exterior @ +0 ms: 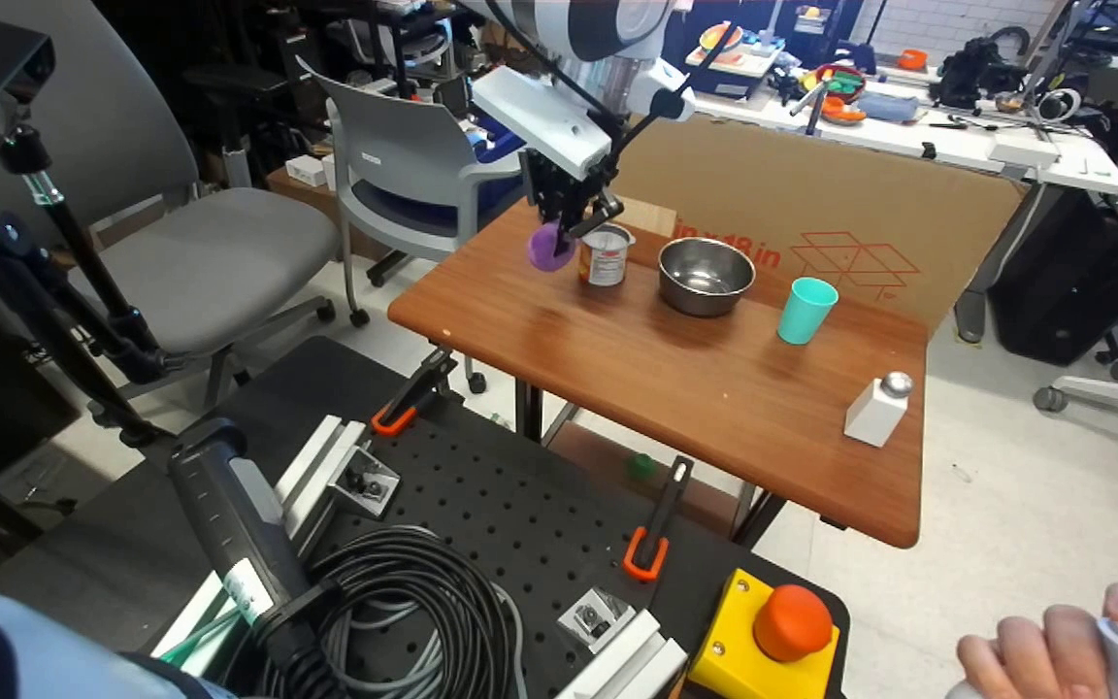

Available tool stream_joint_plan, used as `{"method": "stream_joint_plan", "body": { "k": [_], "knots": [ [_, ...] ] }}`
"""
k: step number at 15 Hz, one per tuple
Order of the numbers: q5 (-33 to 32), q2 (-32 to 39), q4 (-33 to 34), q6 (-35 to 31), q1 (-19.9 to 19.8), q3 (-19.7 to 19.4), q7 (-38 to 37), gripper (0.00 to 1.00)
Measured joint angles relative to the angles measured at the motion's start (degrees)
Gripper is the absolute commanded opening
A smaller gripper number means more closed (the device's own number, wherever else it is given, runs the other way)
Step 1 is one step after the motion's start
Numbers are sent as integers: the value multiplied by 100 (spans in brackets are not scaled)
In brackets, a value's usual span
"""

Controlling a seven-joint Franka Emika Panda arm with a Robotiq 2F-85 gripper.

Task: Move the purple plushy to the left

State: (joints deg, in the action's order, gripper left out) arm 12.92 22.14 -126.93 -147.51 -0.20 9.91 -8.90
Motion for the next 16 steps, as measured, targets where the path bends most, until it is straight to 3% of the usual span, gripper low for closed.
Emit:
{"method": "stream_joint_plan", "body": {
  "k": [6, 7, 8, 10, 16],
  "knots": [
    [-100, 451, 127, 530, 162, -147, 285, 5],
    [-155, 501, 133, 590, 167, -179, 305, 19],
    [-208, 520, 152, 625, 170, -200, 316, 45],
    [-368, 519, 206, 719, 201, -256, 316, 50],
    [-633, -2, 110, 788, 151, -359, 728, 94]
  ]
}}
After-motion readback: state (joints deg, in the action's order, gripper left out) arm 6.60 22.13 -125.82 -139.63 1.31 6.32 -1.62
